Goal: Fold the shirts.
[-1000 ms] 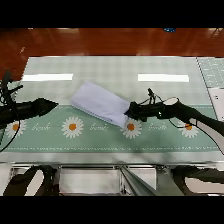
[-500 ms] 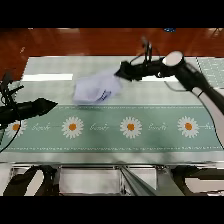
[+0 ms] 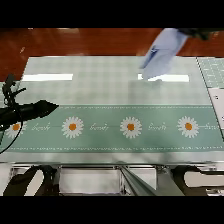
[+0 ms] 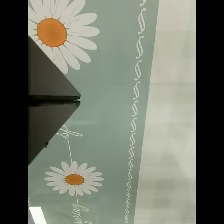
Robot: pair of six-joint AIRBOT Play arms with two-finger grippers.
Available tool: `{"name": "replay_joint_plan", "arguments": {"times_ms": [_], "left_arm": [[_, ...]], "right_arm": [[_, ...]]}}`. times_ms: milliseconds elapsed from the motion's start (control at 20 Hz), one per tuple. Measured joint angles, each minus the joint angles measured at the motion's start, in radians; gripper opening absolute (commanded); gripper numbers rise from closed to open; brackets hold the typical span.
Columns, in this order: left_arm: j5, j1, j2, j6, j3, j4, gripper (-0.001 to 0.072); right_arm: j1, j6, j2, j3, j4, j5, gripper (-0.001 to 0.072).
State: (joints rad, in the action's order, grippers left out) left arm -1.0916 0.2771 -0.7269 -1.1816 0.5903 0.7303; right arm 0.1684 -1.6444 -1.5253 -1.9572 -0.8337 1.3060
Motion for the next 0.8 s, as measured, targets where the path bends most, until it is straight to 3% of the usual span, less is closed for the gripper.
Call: {"name": "replay_joint_plan", "arguments": {"times_ms": [350,600,800], "left_arm": [[-0.002,0.000,0.000,0.000,0.000,-0.005,0.0016],[0.031,0.000,0.000,0.000,0.000,-0.005,0.0016],[0.079,0.000,-0.001,0.006,0.000,-0.006,0.0016]], "right_arm": [[0.404,-0.027,0.097,-0.030,-0.006,0.257,0.0027],[0.558,-0.026,0.173,0.009,-0.194,0.442,0.0026],[0.652,-0.027,0.306,0.227,-0.392,0.513,0.0027]]}}
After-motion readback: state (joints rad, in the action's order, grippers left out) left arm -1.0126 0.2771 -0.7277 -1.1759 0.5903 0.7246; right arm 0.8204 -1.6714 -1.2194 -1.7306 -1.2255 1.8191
